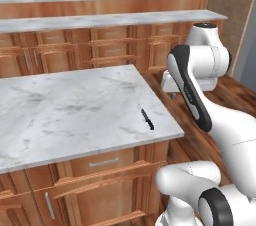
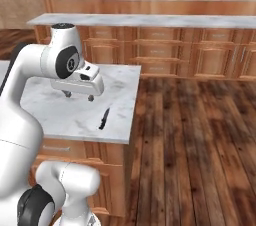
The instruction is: Retrieve the butter from the fridge and place it on a plate on the dining table. Then retrieve the butter knife by the fridge and place it near the plate.
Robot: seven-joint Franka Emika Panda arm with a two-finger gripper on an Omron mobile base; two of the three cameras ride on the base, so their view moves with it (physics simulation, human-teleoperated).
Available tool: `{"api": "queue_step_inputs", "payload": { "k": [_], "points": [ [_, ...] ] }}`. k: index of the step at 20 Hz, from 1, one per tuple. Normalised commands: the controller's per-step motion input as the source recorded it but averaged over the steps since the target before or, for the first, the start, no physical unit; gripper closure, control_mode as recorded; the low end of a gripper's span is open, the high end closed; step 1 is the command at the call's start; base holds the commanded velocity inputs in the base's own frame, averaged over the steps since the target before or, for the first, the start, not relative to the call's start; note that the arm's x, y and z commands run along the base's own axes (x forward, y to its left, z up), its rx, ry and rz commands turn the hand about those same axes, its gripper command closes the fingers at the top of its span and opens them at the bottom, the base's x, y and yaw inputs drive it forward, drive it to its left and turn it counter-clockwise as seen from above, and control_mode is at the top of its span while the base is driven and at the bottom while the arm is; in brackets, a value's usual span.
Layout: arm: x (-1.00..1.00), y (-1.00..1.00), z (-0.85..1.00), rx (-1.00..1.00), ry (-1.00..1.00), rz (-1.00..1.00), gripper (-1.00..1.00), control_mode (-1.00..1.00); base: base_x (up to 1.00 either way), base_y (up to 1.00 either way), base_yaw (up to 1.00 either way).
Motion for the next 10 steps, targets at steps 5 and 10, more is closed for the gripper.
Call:
{"api": "queue_step_inputs", "payload": {
  "k": [5,10],
  "points": [
    [0.00,0.00,0.00,0.00,0.00,0.00,-1.00,1.00,0.46,0.00,0.00],
    [0.00,0.00,0.00,0.00,0.00,0.00,-1.00,1.00,0.21,0.01,0.00]
  ]
}}
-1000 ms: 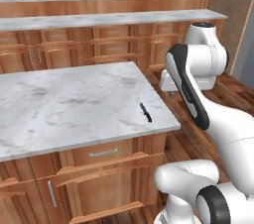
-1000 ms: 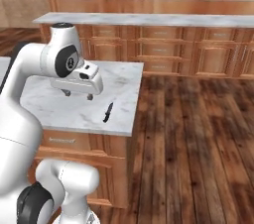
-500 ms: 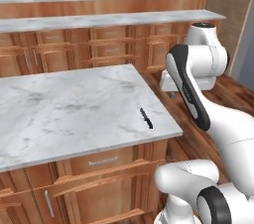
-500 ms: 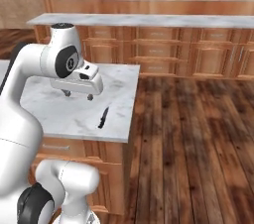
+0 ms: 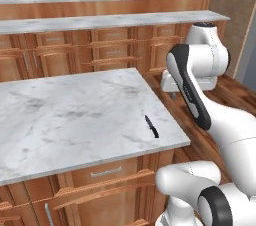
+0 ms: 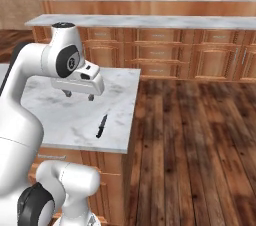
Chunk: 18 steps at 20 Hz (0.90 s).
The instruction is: Retrieve the butter from the fridge and place it on a plate on the dining table. Then retrieve the butter knife by the fridge and place it near the plate.
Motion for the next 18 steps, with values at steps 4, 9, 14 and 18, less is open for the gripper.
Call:
{"api": "queue_step_inputs", "payload": {
  "k": [4,9,14,18],
  "points": [
    [0.00,0.00,0.00,0.00,0.00,0.00,-1.00,1.00,0.02,0.08,0.00],
    [0.00,0.00,0.00,0.00,0.00,0.00,-1.00,1.00,0.02,0.35,0.00],
    [0.11,0.08,-0.09,0.00,0.00,0.00,-1.00,-1.00,0.02,0.13,0.00],
    [0.41,0.01,-0.29,0.01,0.00,0.04,-1.00,-1.00,0.00,0.00,0.00]
  ]
}}
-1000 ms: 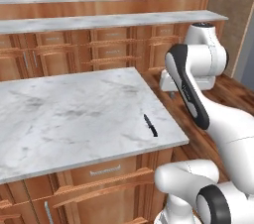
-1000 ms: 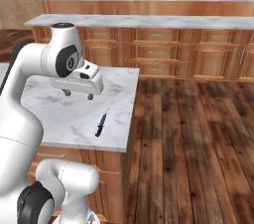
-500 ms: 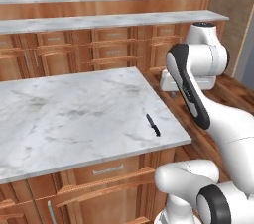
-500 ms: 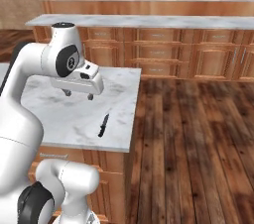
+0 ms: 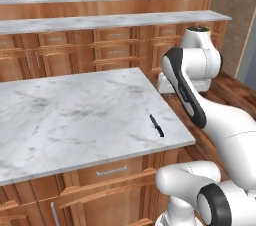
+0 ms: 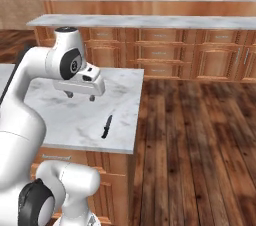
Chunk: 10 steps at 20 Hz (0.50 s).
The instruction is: Retrieve the butter from the fridge and place it on a plate on the dining table. Then retrieve the butter knife by the fridge and place it near the plate.
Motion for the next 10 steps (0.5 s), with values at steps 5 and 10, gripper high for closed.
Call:
{"api": "queue_step_inputs", "payload": {
  "k": [5,10],
  "points": [
    [0.28,-0.04,-0.45,0.00,0.00,0.04,-1.00,-1.00,0.00,0.00,0.00],
    [0.47,-0.05,-0.70,0.00,-0.08,0.05,-1.00,-1.00,0.00,0.00,0.00]
  ]
}}
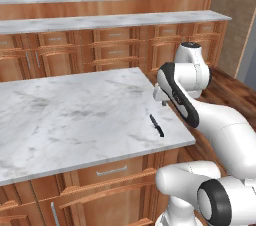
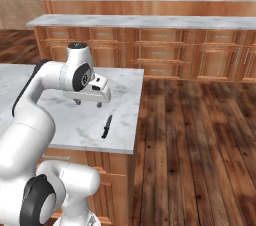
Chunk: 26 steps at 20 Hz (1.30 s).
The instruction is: Retrieve the butter from the fridge and place it on a plate on the dining table. Then retrieve the butter knife by the fridge and place it near the plate.
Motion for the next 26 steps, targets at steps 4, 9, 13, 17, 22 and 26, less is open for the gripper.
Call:
{"api": "queue_step_inputs", "payload": {
  "k": [4,9,13,17,22,26],
  "points": [
    [0.52,-0.22,-0.88,-0.01,0.00,0.13,-1.00,-1.00,0.00,0.00,0.00],
    [0.38,-0.26,-0.62,0.00,-0.06,0.19,-1.00,-1.00,0.00,0.00,0.00],
    [0.27,0.00,-0.40,-0.02,0.01,0.02,-1.00,-1.00,0.00,0.00,0.00],
    [0.39,0.04,-0.22,-0.01,0.08,0.00,-1.00,-1.00,0.00,0.00,0.00],
    [0.41,0.14,-0.20,-0.02,0.10,0.00,-1.00,-1.00,0.00,0.00,0.00],
    [0.34,0.05,-0.20,0.00,0.10,-0.01,-1.00,-1.00,0.00,0.00,0.00]
  ]
}}
